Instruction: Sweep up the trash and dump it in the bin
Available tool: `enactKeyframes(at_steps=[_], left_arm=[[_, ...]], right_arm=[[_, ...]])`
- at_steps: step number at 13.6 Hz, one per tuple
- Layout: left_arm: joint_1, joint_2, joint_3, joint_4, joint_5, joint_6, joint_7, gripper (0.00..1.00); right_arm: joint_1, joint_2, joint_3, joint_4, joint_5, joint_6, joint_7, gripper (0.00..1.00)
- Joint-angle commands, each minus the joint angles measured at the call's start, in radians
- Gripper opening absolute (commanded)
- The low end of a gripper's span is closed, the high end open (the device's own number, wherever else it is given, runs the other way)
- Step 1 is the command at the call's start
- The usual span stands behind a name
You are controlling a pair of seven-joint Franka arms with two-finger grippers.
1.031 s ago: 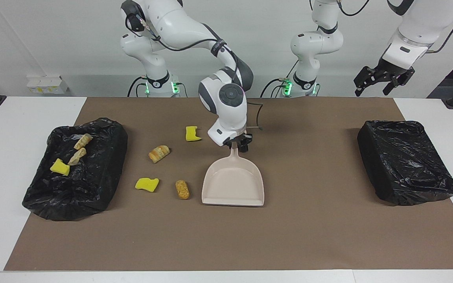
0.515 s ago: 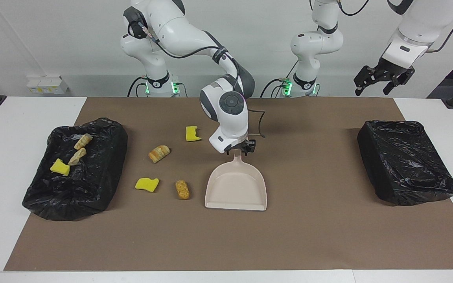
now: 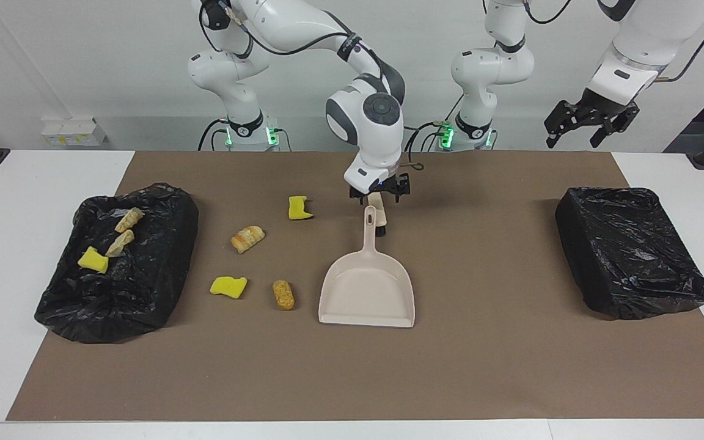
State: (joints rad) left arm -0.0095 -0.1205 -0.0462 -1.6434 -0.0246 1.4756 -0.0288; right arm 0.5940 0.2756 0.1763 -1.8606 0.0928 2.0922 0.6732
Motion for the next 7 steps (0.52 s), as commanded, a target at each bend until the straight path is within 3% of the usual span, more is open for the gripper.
enactKeyframes(at_steps=[1, 3, 5, 7], left_arm=[[-0.029, -0.008, 0.031, 0.011, 0.003, -0.005, 0.012, 1.0], [-0.029, -0.011, 0.029, 0.008, 0.002, -0.008, 0.009, 1.0], [-0.029, -0.014, 0.029, 0.004, 0.0, -0.008, 0.009, 1.0], [-0.03, -0.014, 0.028, 0.002, 0.0, -0.012, 0.009, 1.0]], right_arm=[[0.049, -0.148, -0.003, -0.245, 0.077, 0.11, 0.012, 1.0], [0.084, -0.205, -0.003, -0.33, 0.097, 0.111, 0.023, 0.99], [0.116, -0.217, -0.003, -0.37, 0.099, 0.111, 0.07, 0.86], [0.119, -0.213, -0.003, -0.379, 0.099, 0.115, 0.091, 0.81]])
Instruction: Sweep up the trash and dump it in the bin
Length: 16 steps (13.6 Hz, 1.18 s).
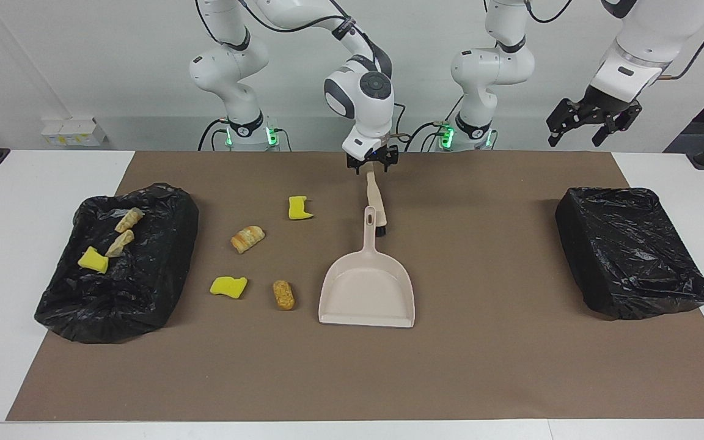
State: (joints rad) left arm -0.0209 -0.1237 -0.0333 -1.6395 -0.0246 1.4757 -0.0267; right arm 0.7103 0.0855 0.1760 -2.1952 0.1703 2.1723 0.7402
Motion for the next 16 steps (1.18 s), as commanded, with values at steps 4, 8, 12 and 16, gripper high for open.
enactKeyframes(at_steps=[4, 8, 12, 16], left_arm=[[-0.008, -0.011, 0.015, 0.0, 0.002, -0.008, 0.014, 1.0], [-0.002, -0.013, 0.013, 0.0, 0.0, -0.02, 0.018, 1.0], [0.024, -0.014, -0.002, -0.002, 0.0, -0.023, 0.018, 1.0], [0.013, -0.014, -0.008, -0.002, -0.001, -0.026, 0.008, 1.0]], right_arm=[[0.003, -0.015, -0.003, -0.037, 0.058, 0.041, 0.028, 0.14], [0.0, 0.0, -0.003, 0.022, 0.058, 0.02, 0.077, 0.0], [-0.018, -0.11, -0.006, 0.015, 0.06, -0.171, 0.197, 0.0], [-0.133, -0.213, -0.009, 0.015, 0.043, -0.409, 0.194, 0.0]])
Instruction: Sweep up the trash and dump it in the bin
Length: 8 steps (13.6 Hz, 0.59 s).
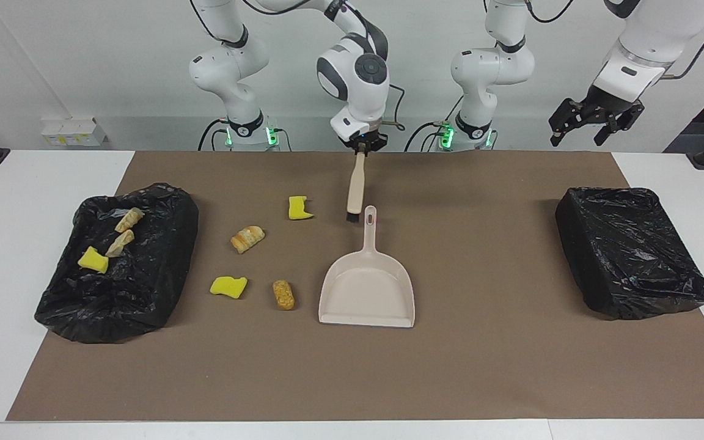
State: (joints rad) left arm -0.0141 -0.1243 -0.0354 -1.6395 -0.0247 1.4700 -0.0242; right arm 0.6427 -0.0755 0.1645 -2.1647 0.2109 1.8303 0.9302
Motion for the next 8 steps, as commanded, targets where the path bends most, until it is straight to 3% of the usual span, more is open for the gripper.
enactKeyframes(at_steps=[1, 4, 8], left_arm=[[0.008, -0.014, -0.006, -0.002, -0.001, -0.02, 0.006, 1.0], [0.011, -0.012, -0.006, 0.0, -0.001, -0.016, 0.001, 1.0], [0.025, -0.011, 0.003, 0.004, 0.002, -0.016, 0.006, 1.0]], right_arm=[[-0.105, -0.059, 0.0, -0.015, -0.01, -0.094, -0.004, 0.0], [-0.208, -0.047, 0.001, -0.012, -0.172, -0.127, -0.109, 0.0], [-0.374, -0.006, 0.003, -0.009, -0.333, -0.073, -0.227, 0.0]])
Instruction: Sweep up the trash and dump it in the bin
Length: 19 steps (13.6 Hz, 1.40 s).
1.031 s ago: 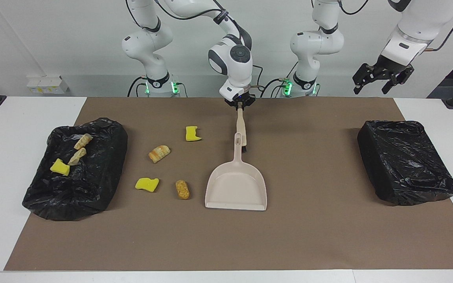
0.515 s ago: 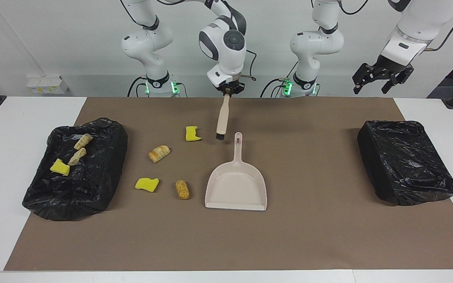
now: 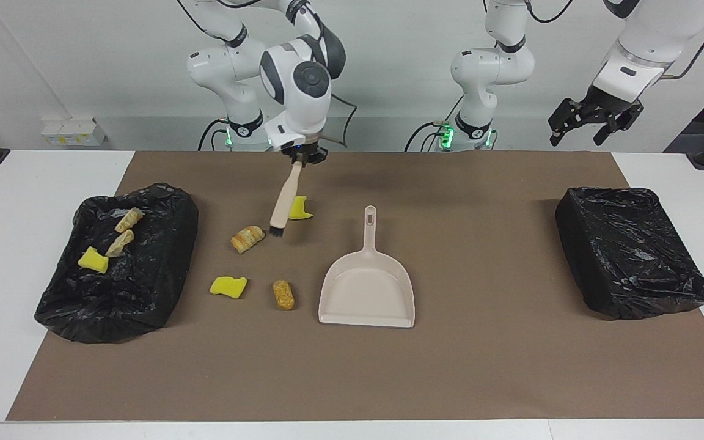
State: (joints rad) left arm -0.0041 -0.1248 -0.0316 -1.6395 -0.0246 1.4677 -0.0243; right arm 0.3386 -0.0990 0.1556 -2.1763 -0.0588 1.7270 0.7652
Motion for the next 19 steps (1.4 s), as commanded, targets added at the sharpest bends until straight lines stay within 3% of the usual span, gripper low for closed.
enactKeyframes(at_steps=[1, 5, 9, 19], left_arm=[[0.016, -0.01, -0.001, 0.004, 0.002, -0.012, 0.006, 1.0], [0.015, -0.009, -0.001, 0.004, 0.002, -0.012, 0.007, 1.0], [0.015, -0.013, -0.002, 0.015, 0.0, -0.018, 0.001, 1.0], [0.016, -0.019, -0.001, 0.018, 0.002, -0.018, 0.006, 1.0]], right_arm=[[-0.117, 0.034, 0.012, 0.004, -0.097, 0.067, -0.111, 0.0], [-0.289, 0.076, 0.012, 0.001, -0.196, 0.196, -0.311, 0.0], [-0.363, 0.163, 0.012, 0.001, -0.251, 0.339, -0.385, 0.0], [-0.354, 0.196, 0.018, 0.006, -0.194, 0.361, -0.61, 0.0]])
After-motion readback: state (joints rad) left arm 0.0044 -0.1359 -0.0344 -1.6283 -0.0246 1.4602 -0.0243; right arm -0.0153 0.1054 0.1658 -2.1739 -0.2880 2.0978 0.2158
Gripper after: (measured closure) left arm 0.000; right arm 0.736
